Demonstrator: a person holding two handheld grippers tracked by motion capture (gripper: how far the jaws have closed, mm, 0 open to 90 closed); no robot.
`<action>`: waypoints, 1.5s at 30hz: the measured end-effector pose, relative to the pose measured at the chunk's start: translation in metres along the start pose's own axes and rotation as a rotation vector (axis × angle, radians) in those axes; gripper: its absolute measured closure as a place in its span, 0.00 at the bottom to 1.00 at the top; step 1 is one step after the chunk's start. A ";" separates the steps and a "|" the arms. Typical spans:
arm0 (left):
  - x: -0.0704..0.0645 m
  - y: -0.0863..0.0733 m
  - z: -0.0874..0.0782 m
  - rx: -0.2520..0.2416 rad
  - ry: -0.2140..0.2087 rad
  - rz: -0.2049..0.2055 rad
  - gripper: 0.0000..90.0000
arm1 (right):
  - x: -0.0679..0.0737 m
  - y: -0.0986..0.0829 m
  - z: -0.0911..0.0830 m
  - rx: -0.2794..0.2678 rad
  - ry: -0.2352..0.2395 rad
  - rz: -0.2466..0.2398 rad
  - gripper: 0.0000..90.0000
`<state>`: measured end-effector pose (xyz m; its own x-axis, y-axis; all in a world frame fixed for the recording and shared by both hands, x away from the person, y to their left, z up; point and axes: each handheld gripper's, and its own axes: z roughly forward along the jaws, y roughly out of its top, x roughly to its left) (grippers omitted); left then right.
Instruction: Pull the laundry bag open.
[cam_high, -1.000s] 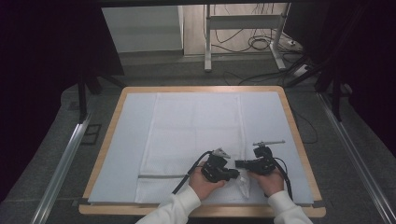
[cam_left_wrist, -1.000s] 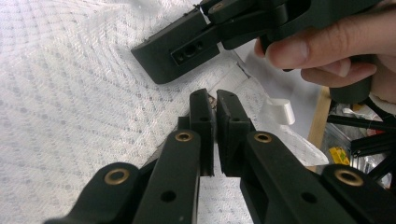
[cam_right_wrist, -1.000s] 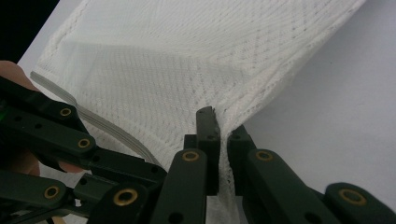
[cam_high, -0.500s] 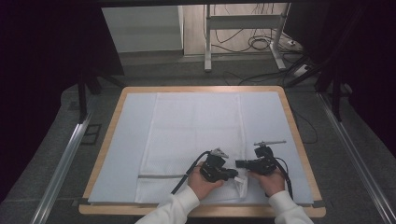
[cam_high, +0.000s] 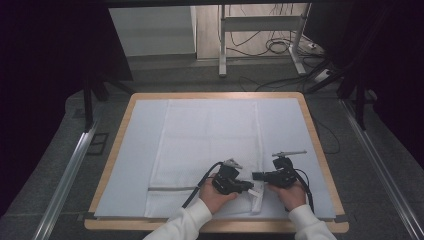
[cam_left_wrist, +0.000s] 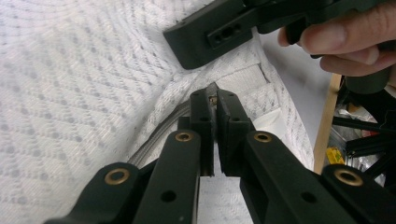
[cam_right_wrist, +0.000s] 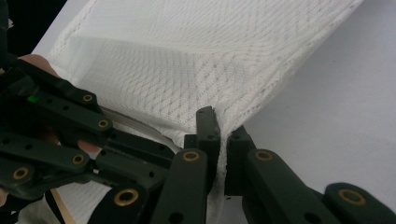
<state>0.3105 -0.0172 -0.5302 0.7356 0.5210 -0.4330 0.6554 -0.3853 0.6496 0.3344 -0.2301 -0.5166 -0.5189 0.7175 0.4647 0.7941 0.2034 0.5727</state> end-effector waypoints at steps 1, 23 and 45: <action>0.000 0.000 0.000 -0.004 -0.002 -0.007 0.97 | 0.000 0.000 0.000 0.001 0.000 -0.002 0.97; 0.008 -0.004 -0.007 0.011 0.015 -0.017 0.97 | -0.003 -0.001 -0.003 0.010 0.016 -0.021 0.97; 0.019 -0.021 -0.029 0.023 0.038 -0.039 0.97 | -0.005 -0.001 -0.004 0.000 0.020 -0.014 0.97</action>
<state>0.3058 0.0231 -0.5336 0.7029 0.5641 -0.4333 0.6873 -0.3818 0.6179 0.3346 -0.2360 -0.5170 -0.5362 0.7011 0.4701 0.7867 0.2132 0.5794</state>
